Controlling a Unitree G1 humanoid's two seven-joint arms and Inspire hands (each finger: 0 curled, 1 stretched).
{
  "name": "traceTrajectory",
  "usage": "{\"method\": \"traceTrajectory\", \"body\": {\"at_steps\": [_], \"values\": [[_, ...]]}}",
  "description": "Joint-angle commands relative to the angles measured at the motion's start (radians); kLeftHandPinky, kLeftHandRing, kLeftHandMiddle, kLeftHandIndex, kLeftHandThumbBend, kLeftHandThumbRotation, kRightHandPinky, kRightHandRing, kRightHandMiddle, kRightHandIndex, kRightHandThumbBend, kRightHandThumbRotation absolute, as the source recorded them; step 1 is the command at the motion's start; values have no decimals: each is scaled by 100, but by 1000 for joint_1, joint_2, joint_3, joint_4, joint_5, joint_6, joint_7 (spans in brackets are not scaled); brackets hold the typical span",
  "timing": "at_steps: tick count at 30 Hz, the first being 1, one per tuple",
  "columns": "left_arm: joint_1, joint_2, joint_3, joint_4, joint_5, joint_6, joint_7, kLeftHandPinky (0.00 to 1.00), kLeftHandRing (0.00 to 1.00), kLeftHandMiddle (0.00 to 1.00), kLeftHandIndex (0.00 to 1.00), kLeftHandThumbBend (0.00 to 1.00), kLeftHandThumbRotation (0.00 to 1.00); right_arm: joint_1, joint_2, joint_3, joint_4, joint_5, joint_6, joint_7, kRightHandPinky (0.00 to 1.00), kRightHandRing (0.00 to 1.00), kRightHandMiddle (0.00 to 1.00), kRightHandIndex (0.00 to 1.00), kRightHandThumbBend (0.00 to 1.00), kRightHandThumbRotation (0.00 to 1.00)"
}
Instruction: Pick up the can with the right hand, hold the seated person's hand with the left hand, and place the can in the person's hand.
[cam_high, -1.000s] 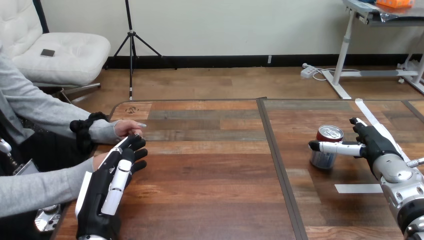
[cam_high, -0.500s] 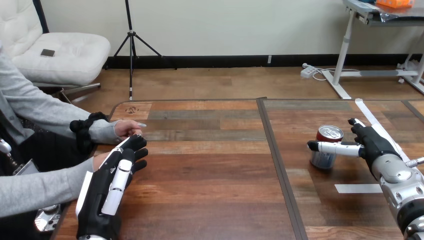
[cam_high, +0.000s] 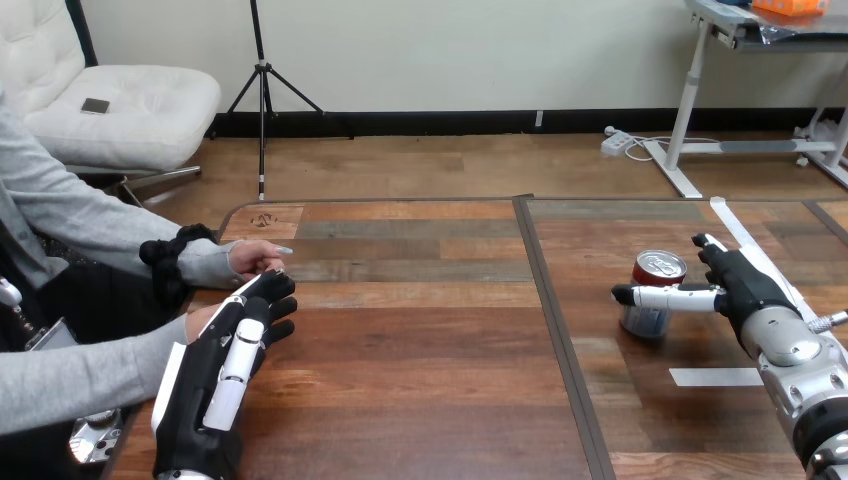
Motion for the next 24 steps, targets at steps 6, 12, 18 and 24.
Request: {"method": "traceTrajectory", "body": {"at_steps": [6, 12, 18, 24], "values": [[-39, 8, 2, -37, -7, -7, -3, 80, 83, 83, 79, 49, 84, -36, 16, -2, -20, 9, -53, -33, 72, 85, 87, 86, 100, 10], [-40, 11, 3, -35, -11, -6, -11, 81, 83, 83, 80, 50, 85, -28, 19, -10, -23, 20, -84, -40, 67, 76, 77, 78, 99, 3], [-40, 14, 3, -36, -10, -5, -14, 81, 83, 84, 80, 53, 85, -26, 23, -8, -22, 17, -93, -54, 61, 68, 69, 70, 90, 1], [-44, 14, 5, -27, -10, -9, -16, 81, 83, 83, 80, 54, 85, -24, 24, -4, -22, 12, -102, -67, 56, 61, 63, 64, 81, 0]]}}
